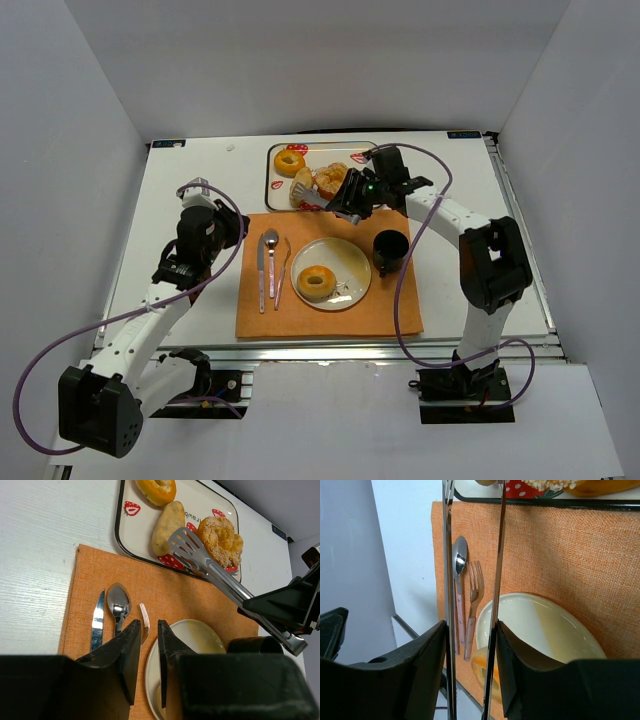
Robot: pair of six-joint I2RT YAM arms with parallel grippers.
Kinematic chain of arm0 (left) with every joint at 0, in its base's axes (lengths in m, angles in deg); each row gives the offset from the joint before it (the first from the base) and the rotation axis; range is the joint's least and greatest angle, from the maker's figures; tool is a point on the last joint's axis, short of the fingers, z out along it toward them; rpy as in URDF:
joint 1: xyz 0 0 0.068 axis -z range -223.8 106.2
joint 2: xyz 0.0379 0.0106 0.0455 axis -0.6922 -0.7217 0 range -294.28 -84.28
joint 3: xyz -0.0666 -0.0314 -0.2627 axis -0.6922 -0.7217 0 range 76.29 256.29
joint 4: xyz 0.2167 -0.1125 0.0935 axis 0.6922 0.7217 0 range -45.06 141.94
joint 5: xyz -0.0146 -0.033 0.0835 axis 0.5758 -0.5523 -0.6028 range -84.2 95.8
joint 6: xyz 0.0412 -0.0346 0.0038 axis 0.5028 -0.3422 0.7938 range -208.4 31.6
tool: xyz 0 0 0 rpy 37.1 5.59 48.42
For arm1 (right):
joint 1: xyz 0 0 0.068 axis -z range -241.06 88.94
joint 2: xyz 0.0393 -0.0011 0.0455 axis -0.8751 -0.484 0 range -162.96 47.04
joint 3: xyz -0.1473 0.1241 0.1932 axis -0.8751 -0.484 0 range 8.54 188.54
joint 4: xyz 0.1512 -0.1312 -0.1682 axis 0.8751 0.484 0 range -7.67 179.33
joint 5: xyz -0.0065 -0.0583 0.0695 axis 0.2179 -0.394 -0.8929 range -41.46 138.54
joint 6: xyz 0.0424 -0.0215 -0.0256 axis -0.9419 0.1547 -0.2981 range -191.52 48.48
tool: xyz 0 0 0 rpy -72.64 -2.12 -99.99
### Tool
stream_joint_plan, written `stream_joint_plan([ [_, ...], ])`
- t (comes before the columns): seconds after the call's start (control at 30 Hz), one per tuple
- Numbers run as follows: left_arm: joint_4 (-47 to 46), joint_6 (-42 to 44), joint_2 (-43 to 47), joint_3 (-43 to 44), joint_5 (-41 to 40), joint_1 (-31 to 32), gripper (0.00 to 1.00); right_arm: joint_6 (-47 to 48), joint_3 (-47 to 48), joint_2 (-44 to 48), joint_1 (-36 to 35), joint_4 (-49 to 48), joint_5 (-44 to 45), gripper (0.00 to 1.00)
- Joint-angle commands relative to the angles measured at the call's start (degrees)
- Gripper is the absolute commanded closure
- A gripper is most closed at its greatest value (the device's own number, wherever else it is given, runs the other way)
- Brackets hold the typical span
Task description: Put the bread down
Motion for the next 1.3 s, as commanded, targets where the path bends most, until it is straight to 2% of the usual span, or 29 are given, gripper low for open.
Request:
stream_joint_plan([
  [0.0, 0.61, -0.14, 0.33, 1.69, -0.81, -0.28, 0.69, -3.99, -0.90, -0.12, 0.59, -2.10, -1.83, 0.52],
  [0.37, 0.53, -0.32, 0.06, 1.61, -0.72, -0.19, 0.69, -8.48, -4.68, 0.68, 1.21, -3.50, -3.24, 0.50],
  [0.97, 2.72, -0.32, -0.38, 3.19, -1.51, -0.28, 0.69, -15.42, -0.47, -6.26, 1.56, -8.08, -5.78, 0.48],
  [1.13, 2.55, -0.40, -0.73, 3.36, -1.51, -0.28, 0.69, -16.82, 0.41, -7.50, 1.56, -9.30, -6.58, 0.50],
  [1.27, 2.37, -0.49, -0.99, 3.63, -1.34, -0.28, 0.69, -17.88, -0.20, -7.85, 1.56, -11.32, -8.24, 0.58],
])
